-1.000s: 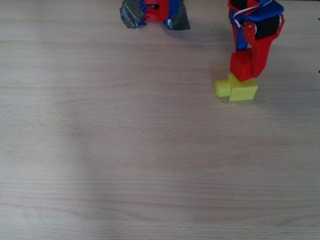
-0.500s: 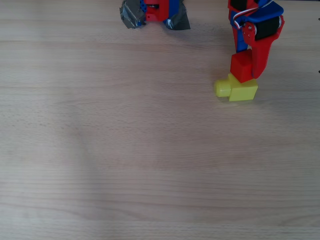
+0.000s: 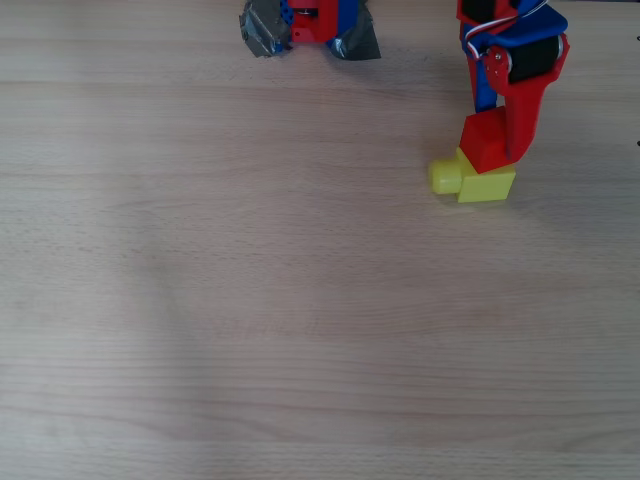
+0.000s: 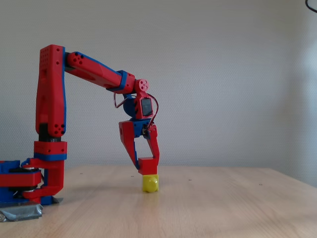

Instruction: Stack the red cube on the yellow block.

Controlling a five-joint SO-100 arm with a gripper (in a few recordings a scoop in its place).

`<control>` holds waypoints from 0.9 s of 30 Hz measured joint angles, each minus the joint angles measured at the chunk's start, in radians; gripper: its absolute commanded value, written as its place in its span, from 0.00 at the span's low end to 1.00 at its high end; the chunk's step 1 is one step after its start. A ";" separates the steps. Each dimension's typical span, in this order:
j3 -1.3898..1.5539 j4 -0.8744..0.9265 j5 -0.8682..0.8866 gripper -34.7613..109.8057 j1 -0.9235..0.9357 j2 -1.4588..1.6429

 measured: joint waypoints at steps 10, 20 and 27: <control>-0.003 0.037 0.015 0.40 0.002 0.000; -0.044 0.049 0.017 0.40 0.002 0.000; -0.064 0.051 0.017 0.40 0.002 0.000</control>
